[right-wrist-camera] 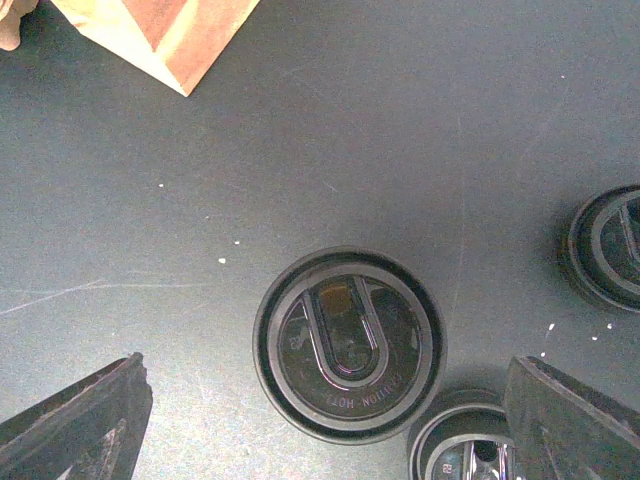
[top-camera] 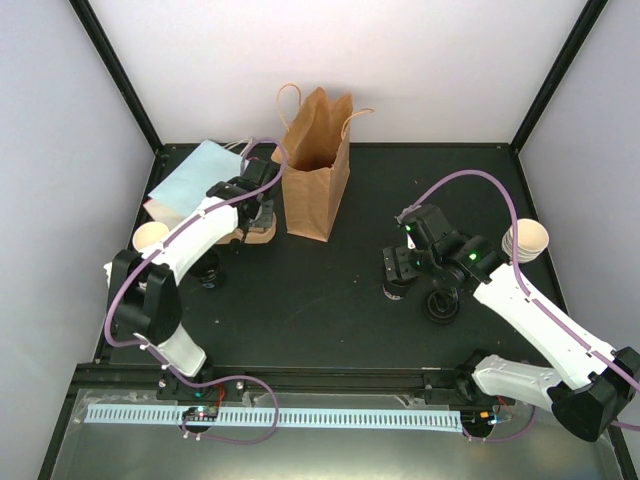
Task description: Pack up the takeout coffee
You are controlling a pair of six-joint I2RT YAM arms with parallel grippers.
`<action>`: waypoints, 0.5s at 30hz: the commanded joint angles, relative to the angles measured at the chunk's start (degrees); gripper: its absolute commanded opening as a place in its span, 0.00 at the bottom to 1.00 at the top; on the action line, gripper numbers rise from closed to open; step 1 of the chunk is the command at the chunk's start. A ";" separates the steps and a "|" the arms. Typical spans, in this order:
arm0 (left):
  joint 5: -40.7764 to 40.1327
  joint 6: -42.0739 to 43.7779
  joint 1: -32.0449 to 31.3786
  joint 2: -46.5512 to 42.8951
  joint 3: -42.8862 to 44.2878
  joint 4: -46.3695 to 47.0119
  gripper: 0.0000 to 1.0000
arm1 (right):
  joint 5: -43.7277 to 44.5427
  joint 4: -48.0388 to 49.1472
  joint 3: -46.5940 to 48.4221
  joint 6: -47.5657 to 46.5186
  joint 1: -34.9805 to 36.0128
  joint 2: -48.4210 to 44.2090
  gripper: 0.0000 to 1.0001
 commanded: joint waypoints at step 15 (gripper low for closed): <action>17.86 1.74 1.55 5.83 -0.50 6.72 0.49 | 0.24 0.28 -0.19 -0.10 -0.32 -1.31 0.98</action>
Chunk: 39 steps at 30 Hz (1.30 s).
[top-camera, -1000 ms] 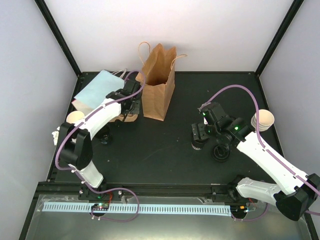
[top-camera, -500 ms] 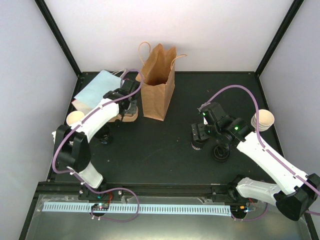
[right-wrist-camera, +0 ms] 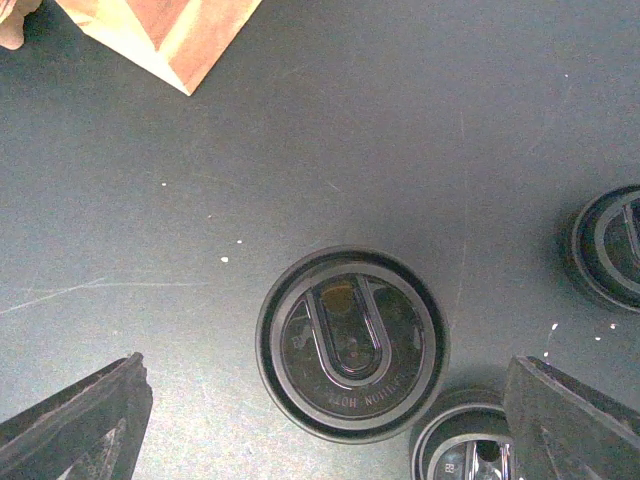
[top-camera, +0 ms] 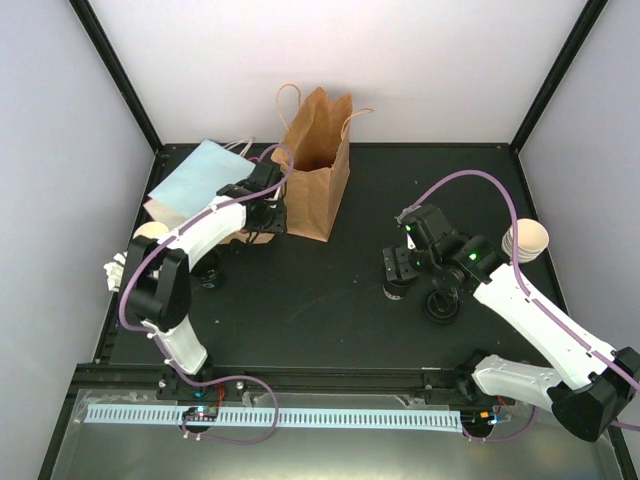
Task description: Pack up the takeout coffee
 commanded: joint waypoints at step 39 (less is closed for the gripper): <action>3.60 0.99 3.54 3.94 2.02 -1.82 0.15 | 0.61 0.37 0.60 -0.48 -0.25 -0.52 0.98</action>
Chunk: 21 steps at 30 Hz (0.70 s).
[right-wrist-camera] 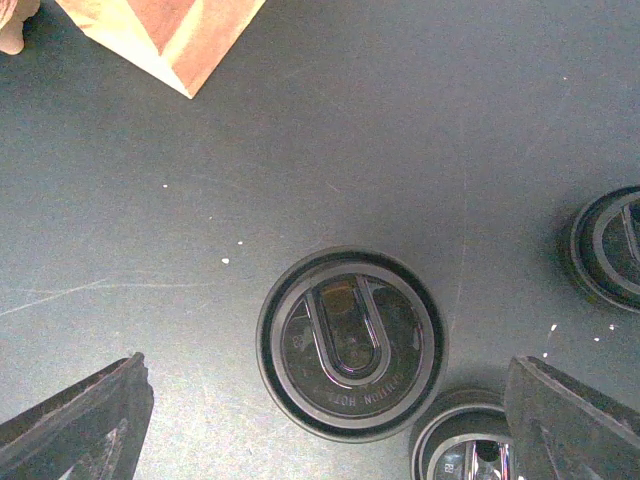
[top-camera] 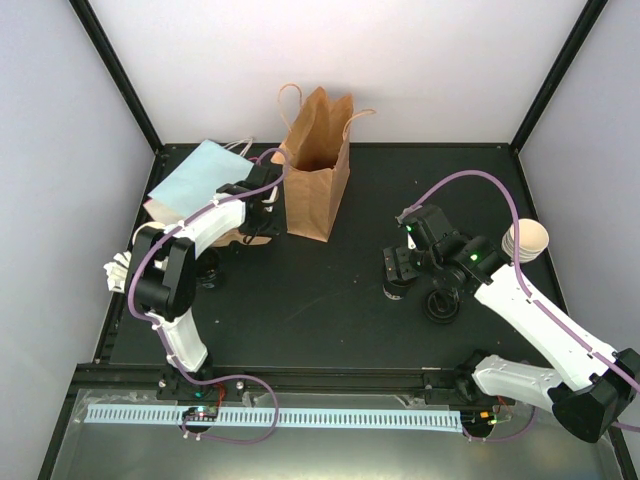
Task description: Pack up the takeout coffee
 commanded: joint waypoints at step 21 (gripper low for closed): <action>2.61 -0.09 0.35 -2.29 2.38 -1.85 0.19 | 0.07 0.43 0.01 -0.29 -0.25 -0.16 0.98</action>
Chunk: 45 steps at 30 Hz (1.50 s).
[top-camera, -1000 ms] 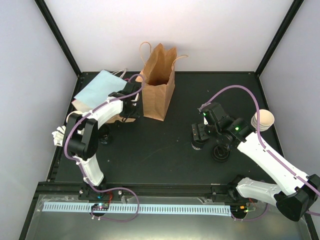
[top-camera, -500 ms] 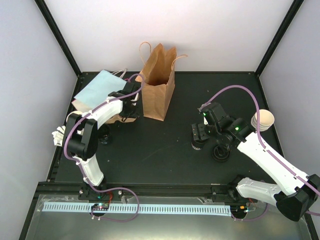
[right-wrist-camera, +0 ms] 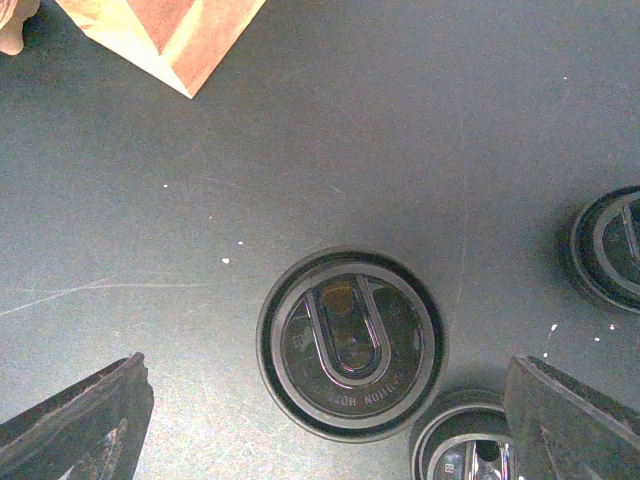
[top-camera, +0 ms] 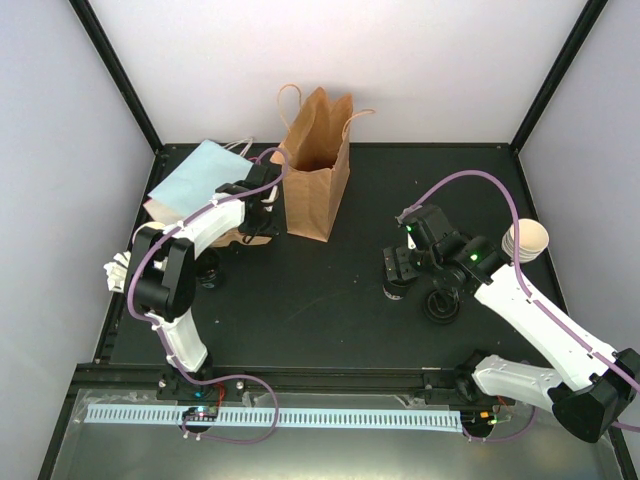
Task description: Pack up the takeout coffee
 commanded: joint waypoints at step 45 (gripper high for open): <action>1.77 0.59 0.28 -5.93 5.04 -6.46 0.01 | -0.13 0.54 -0.29 -0.39 -0.33 -0.07 0.98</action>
